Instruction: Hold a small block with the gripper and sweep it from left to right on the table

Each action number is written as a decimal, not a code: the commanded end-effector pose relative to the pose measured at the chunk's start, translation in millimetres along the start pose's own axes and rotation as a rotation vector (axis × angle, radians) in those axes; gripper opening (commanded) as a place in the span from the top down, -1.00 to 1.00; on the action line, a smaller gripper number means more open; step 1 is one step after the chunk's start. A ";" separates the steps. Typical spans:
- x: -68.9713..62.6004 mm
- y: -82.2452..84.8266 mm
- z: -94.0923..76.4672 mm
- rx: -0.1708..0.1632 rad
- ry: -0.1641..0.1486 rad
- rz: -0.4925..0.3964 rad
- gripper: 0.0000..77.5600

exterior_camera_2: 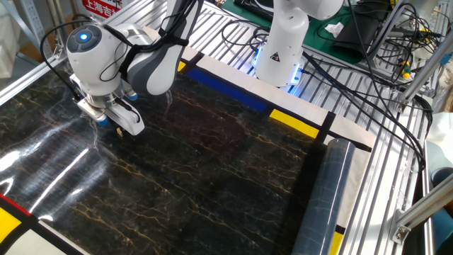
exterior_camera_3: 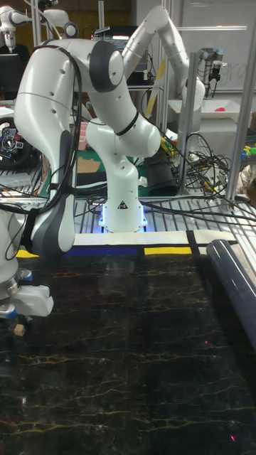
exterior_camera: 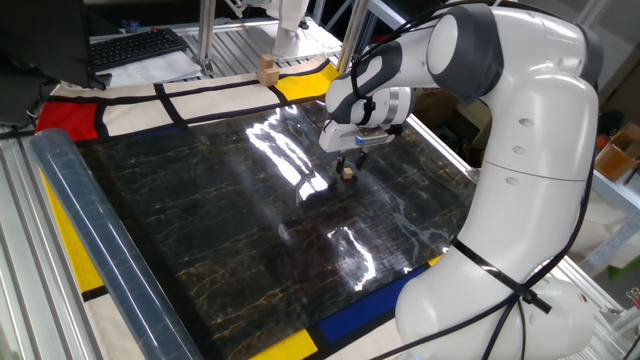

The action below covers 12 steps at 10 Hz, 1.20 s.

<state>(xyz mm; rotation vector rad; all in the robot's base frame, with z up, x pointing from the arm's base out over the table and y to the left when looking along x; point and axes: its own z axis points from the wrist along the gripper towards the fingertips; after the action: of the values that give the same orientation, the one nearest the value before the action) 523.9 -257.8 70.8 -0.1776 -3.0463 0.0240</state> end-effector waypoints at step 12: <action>10.5 3.0 1.2 0.002 -0.010 -0.022 -1.00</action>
<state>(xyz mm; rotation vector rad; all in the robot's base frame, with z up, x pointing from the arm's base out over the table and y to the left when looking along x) 512.3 -252.9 68.9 -0.1402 -3.0528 0.0237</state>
